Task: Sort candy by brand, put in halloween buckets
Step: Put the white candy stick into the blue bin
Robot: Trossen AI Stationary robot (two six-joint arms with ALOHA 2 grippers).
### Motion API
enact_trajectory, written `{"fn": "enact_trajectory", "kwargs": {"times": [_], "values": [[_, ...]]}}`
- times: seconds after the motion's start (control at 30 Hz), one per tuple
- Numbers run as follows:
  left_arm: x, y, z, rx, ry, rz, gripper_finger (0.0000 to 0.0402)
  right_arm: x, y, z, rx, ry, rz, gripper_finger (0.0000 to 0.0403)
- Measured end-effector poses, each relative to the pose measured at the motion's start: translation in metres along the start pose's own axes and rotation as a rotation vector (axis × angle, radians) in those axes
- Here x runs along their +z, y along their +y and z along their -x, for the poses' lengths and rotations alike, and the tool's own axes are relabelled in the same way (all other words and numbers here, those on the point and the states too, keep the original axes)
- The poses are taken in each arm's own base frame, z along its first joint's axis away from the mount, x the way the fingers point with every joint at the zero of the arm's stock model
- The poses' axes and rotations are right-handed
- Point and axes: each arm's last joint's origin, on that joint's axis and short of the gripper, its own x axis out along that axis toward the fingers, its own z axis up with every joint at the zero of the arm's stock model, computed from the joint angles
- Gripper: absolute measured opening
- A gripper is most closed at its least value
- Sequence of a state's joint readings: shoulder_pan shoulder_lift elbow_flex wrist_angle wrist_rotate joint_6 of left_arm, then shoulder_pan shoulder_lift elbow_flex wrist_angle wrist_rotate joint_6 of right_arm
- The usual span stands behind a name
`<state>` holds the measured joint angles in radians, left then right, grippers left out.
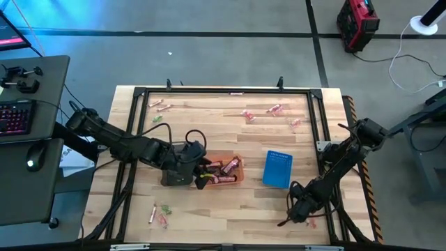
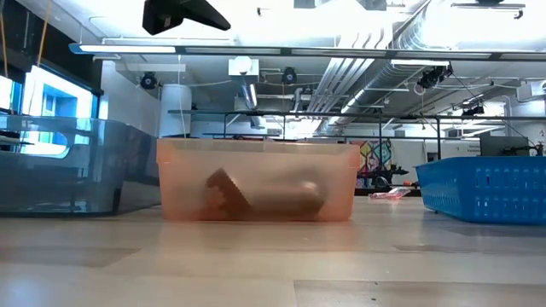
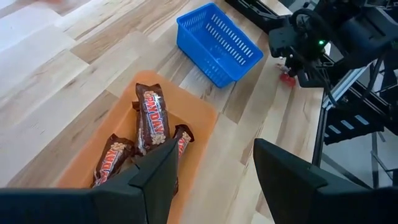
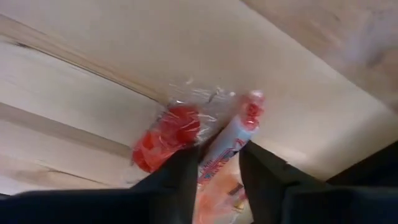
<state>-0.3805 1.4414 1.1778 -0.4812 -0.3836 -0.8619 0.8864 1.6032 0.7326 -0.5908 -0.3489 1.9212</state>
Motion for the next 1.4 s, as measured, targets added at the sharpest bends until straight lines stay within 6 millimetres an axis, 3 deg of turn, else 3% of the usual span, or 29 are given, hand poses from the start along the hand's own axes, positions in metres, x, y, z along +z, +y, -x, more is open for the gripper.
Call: {"fn": "enact_trajectory", "kwargs": {"times": [0.2,0.5,0.67,0.87,0.97,1.07,1.27,1.4], "values": [[0.007,-0.002,0.004,-0.046,-0.034,0.021,0.02,-0.002,-0.003,0.01,-0.071,-0.06,0.053,0.0017],[0.033,0.01,0.047,-0.119,-0.163,0.037,0.02,-0.009,-0.018,0.058,-0.117,-0.232,0.084,0.0024],[0.042,0.016,0.069,-0.15,-0.221,0.066,0.02,-0.013,-0.024,0.087,-0.025,-0.302,0.069,0.0008],[0.045,0.017,0.087,-0.181,-0.279,0.079,0.02,-0.012,-0.02,0.137,0.248,-0.578,0.072,0.0011],[0.043,0.014,0.09,-0.184,-0.295,0.079,0.02,-0.004,-0.016,0.153,0.331,-0.684,0.072,0.0011],[0.04,0.01,0.087,-0.178,-0.296,0.079,0.02,0.012,-0.014,0.156,0.322,-0.707,0.047,0.0012],[0.033,0.001,0.08,-0.193,-0.282,0.084,0.02,0.052,-0.021,0.143,0.226,-0.685,-0.051,0.0012],[0.03,-0.005,0.077,-0.211,-0.279,0.08,0.02,0.065,-0.025,0.136,0.185,-0.62,-0.057,0.0018]]}}
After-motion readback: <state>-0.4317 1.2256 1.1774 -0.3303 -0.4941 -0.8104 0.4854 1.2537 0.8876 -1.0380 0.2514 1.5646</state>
